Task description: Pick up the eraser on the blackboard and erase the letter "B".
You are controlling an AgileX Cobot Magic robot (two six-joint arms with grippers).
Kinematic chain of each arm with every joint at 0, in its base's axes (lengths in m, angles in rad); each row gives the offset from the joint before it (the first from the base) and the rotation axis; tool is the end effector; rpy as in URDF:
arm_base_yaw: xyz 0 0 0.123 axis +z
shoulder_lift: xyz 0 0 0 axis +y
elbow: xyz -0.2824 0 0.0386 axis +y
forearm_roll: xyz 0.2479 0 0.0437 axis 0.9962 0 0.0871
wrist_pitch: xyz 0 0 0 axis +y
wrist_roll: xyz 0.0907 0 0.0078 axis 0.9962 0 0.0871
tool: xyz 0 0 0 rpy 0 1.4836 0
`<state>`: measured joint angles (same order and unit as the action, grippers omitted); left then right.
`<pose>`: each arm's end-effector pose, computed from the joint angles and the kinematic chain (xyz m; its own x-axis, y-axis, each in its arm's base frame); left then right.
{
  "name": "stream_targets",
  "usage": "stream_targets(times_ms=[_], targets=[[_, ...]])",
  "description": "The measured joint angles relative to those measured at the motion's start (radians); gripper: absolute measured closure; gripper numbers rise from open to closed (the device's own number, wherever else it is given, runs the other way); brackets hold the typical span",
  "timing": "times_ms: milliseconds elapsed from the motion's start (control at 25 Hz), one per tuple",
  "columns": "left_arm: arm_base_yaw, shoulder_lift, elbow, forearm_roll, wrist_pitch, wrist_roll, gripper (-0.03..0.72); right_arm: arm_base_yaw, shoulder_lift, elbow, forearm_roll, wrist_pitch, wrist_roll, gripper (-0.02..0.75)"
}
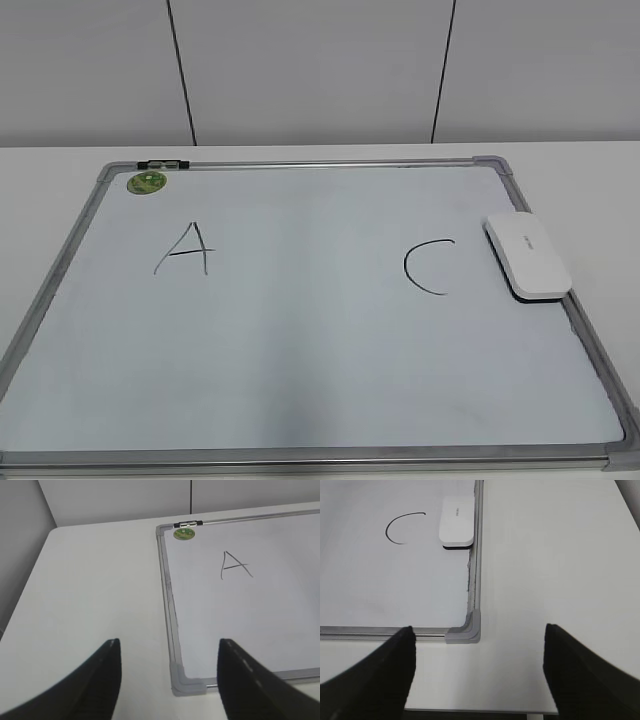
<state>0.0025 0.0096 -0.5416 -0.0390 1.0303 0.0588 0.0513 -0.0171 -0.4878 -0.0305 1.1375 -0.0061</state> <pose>-0.0072 -0.0031 0.2913 -0.3979 0.0377 -0.9166 0.0436 0.9988 0.0222 -0.0093 -0.0030 0.2676 -0.5173 -0.0455 -0.8546 -0.0374 0.9988 -0.0305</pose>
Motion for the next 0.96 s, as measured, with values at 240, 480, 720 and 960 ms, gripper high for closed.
stream_targets(times_ms=[240,480,720,960], targets=[[0.000,0.000,0.029,0.003,0.067,-0.004,0.246,0.000,0.000,0.000,0.000,0.000,0.006,0.147],[0.000,0.000,0.029,0.011,0.067,-0.013,0.246,0.000,0.000,0.000,0.000,0.000,0.006,0.147],[0.000,0.000,0.029,0.013,0.067,-0.015,0.246,0.000,0.000,0.000,0.000,0.000,0.006,0.147],[0.000,0.000,0.029,0.011,0.067,-0.015,0.260,0.000,0.000,0.000,0.000,0.000,0.006,0.147]])
